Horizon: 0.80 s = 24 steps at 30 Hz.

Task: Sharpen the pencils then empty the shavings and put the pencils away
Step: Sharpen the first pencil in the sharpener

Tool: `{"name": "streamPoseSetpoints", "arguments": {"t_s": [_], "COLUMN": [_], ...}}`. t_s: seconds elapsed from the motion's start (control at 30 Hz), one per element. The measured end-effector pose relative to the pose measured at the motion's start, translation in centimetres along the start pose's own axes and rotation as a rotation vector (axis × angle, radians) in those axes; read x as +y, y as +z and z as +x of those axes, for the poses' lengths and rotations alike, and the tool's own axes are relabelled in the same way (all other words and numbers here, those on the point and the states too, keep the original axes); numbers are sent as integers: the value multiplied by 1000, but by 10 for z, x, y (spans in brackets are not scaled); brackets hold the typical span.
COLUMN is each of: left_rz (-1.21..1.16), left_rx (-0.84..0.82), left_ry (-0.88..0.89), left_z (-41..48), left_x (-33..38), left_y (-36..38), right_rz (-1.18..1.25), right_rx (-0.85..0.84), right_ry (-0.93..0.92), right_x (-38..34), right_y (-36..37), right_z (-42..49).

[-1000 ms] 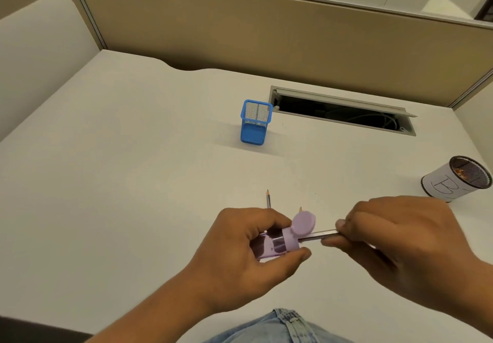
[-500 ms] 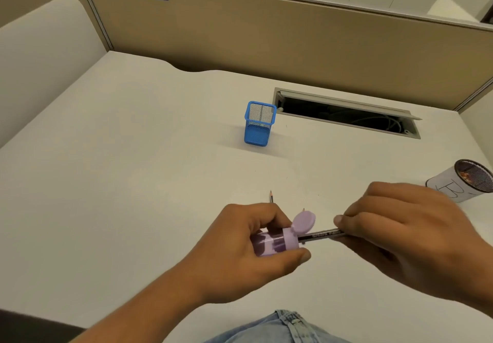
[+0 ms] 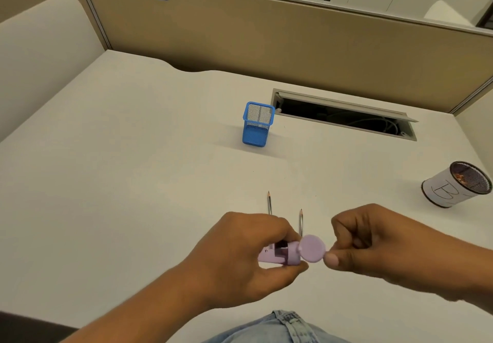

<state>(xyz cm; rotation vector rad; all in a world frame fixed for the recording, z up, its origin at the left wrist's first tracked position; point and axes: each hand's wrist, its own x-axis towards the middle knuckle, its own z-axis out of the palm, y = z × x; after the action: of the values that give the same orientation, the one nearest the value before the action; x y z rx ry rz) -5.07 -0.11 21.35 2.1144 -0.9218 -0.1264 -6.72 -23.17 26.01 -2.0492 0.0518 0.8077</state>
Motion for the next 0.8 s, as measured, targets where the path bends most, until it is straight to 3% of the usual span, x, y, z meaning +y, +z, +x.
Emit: {"name": "streamPoseSetpoints", "arguments": {"t_s": [0.13, 0.27, 0.4, 0.47, 0.53, 0.67, 0.73, 0.8], "left_rz": [-154, -439, -552, -466, -272, 50, 15, -83], "left_rx": [27, 39, 35, 58, 111, 57, 40, 47], "left_ry": [-120, -315, -372, -312, -175, 62, 61, -18], "left_z": [1, 2, 5, 4, 2, 3, 6, 9], "left_x": [3, 6, 8, 8, 5, 2, 2, 4], "left_y": [-1, 1, 2, 4, 6, 4, 0, -4], "right_rz": [-286, -1004, -1177, -1131, -921, -75, -38, -193], "right_rx": [193, 461, 653, 593, 508, 198, 128, 199], "right_ry": [-283, -724, -896, -857, -685, -91, -2, -109], "right_x": [1, 5, 7, 9, 9, 1, -1, -3], "right_y": [-5, -12, -7, -4, 2, 7, 4, 3], "right_z": [-10, -15, -14, -15, -15, -10, -10, -11]}}
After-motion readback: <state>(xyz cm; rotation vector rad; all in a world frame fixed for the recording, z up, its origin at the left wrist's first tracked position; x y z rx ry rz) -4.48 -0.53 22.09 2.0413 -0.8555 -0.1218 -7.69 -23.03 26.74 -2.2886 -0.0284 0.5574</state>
